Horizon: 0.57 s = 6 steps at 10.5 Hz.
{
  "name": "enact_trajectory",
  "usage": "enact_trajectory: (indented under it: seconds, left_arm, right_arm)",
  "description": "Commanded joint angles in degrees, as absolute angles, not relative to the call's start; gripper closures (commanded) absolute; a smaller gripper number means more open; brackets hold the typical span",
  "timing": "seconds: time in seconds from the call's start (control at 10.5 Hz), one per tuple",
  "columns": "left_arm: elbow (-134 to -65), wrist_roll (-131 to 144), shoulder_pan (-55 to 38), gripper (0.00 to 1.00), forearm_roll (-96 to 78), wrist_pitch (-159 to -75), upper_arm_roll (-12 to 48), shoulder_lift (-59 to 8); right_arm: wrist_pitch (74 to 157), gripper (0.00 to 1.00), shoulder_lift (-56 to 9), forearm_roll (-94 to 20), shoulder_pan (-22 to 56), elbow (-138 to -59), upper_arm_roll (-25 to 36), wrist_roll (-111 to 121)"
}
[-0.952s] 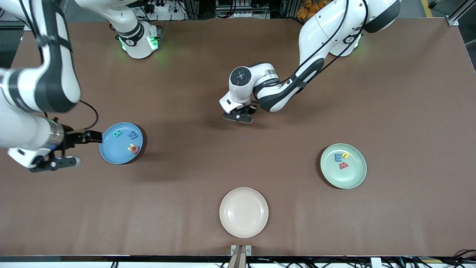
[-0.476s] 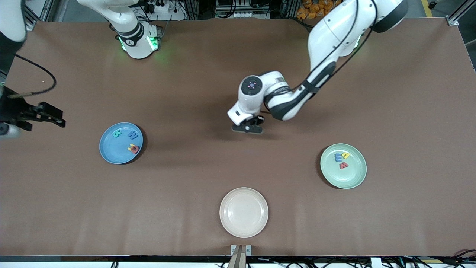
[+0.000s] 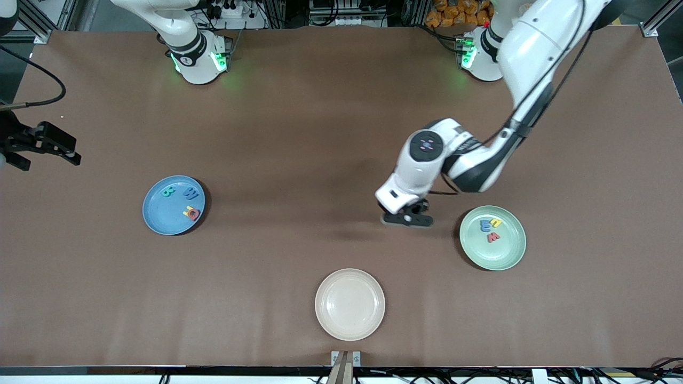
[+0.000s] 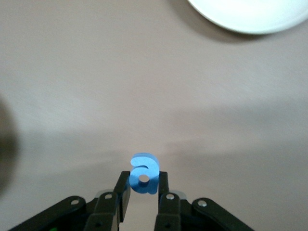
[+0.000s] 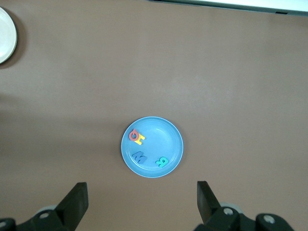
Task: Sort uppercase to blue plate, lowercase to green plate
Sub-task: 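Grasp the blue a with the left gripper while the right gripper withdraws, then carry the blue a onto the green plate and open the left gripper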
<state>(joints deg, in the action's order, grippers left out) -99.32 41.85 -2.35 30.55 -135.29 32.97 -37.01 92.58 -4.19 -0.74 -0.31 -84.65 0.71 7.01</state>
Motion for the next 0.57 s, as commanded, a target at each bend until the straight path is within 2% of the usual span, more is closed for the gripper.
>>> enact_trajectory:
  seconds: [0.0,0.19,0.38,0.48]
  left_arm:
    - [-101.3,31.2,6.3,1.0,31.0,-133.4,35.1,-35.1]
    - [-101.3,16.9,15.5,1.0,30.3,-133.3,37.1,-35.3]
    - [-101.4,12.0,19.5,1.0,29.1,-131.9,37.6,-35.9]
    - [-101.5,10.6,20.5,0.95,29.1,-131.6,37.5,-36.5]
  right_arm:
    - [93.3,0.0,-1.2,0.3,-1.5,-88.5,-0.4,5.8]
    - [93.9,0.0,-1.1,0.3,-1.6,-88.5,-0.3,5.8]
    - [94.0,0.0,-1.2,0.2,-1.7,-88.5,-0.2,5.6]
    - [94.6,0.0,-1.2,0.1,-1.7,-88.5,-0.2,5.6]
